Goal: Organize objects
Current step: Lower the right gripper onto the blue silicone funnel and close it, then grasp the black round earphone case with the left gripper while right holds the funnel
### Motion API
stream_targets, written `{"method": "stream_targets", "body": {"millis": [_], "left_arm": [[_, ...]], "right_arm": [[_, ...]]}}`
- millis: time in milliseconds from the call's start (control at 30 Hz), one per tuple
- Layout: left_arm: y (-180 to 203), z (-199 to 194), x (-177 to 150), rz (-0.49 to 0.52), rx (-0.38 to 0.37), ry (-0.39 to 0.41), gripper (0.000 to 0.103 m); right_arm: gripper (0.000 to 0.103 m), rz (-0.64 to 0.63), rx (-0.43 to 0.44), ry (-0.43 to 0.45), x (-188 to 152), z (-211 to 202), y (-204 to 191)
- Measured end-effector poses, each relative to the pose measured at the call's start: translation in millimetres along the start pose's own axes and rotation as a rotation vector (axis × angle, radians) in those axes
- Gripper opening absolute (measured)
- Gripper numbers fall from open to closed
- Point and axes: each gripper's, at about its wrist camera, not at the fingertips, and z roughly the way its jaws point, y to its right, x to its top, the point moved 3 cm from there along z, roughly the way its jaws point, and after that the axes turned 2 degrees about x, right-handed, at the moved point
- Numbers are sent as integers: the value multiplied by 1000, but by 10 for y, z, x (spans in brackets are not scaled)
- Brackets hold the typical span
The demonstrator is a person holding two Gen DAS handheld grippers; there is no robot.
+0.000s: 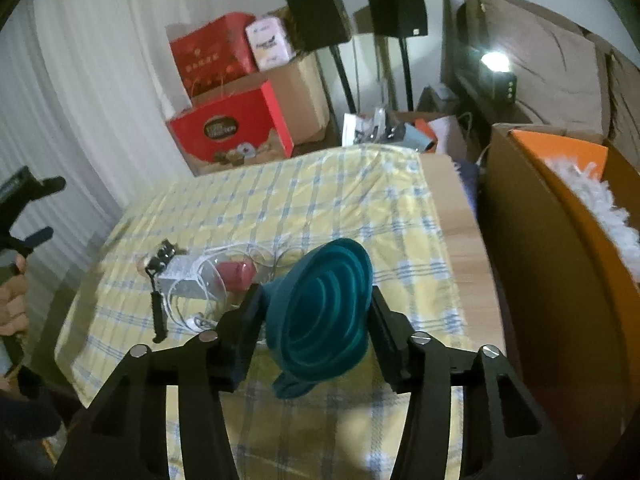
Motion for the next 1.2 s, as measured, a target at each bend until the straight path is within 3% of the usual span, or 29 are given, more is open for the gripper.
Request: {"method": "stream_targets", "body": {"millis": [300, 600, 833, 900, 1000, 1100, 1133, 1200], "left_arm": [[145, 91, -99, 61, -7, -44, 103], [666, 326, -447, 313, -62, -176, 102], [995, 563, -831, 417, -116, -287, 87], [1067, 615, -926, 452, -127, -305, 76], [1126, 624, -1020, 467, -190, -325, 68], [1166, 641, -1082, 475, -195, -322, 55], [1160, 656, -1098, 472, -188, -321, 46], [1125, 714, -1100, 422, -202, -340, 37]], "right_arm": [[44, 14, -18, 15, -46, -149, 71], [48, 40, -20, -36, -207, -18, 111], [50, 45, -20, -53, -291, 34, 108], [50, 41, -13, -59, -296, 40, 114], [50, 46, -14, -62, -305, 41, 148], [50, 58, -16, -62, -319, 37, 181], [50, 60, -16, -65, -323, 38, 188], [50, 69, -11, -75, -323, 39, 198]]}}
